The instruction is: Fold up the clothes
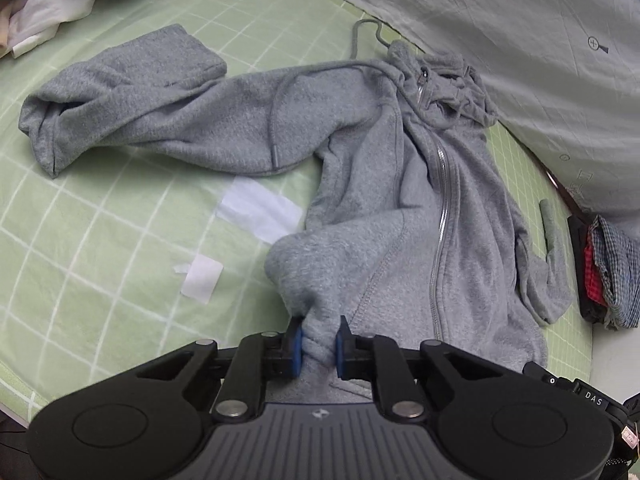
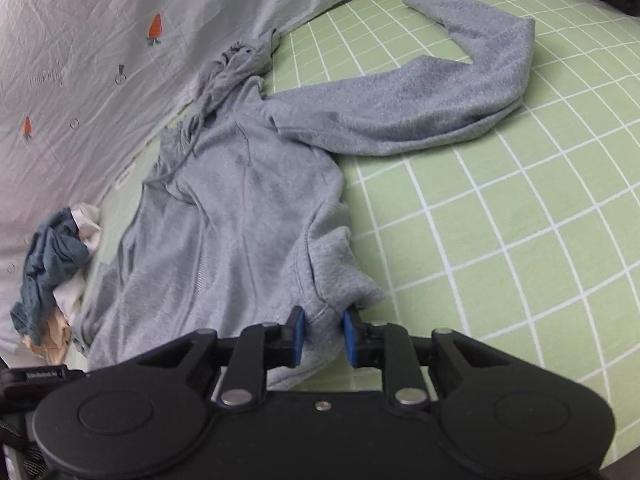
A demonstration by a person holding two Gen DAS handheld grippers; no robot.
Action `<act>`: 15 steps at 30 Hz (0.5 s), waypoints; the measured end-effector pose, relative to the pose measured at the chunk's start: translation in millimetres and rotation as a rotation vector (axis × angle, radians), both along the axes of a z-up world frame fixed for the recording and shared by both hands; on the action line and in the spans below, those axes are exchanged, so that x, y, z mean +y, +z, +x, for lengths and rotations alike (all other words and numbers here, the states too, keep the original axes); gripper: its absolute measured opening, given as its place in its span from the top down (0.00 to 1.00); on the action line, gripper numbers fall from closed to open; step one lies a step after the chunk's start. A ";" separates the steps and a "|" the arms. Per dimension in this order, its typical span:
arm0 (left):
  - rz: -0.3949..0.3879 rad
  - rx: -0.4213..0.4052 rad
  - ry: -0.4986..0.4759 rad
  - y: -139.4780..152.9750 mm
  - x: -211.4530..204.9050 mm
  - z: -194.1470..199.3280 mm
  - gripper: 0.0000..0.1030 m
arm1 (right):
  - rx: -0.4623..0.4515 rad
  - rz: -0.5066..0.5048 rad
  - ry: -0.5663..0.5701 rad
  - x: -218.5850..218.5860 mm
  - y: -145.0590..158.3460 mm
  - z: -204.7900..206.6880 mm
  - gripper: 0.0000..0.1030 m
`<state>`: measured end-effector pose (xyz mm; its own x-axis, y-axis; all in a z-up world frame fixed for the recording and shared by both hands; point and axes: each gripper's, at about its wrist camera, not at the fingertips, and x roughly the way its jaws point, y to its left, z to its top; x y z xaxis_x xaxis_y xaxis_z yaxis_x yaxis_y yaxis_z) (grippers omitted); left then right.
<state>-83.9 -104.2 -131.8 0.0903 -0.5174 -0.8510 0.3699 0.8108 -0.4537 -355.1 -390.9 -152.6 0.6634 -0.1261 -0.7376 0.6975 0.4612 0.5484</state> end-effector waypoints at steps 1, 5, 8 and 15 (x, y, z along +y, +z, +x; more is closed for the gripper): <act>-0.017 -0.008 0.018 4.4 -0.3 5.6 0.86 | -0.029 0.000 -0.001 -4.3 5.5 4.6 0.82; -0.051 -0.047 0.049 17.6 -10.9 26.1 0.86 | -0.042 -0.102 0.053 -13.6 25.6 46.5 0.82; -0.068 -0.076 0.054 27.0 -23.5 39.6 0.86 | -0.057 -0.120 0.061 -23.3 32.6 77.5 0.83; -0.089 -0.071 0.108 27.5 -39.1 71.1 0.86 | -0.032 -0.181 0.094 -48.7 34.5 138.0 0.93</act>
<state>-12.8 -143.3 -104.4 0.2077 -0.5745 -0.7917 0.3165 0.8053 -0.5013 -217.1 -439.6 -118.1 0.7011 -0.1912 -0.6870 0.6303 0.6166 0.4717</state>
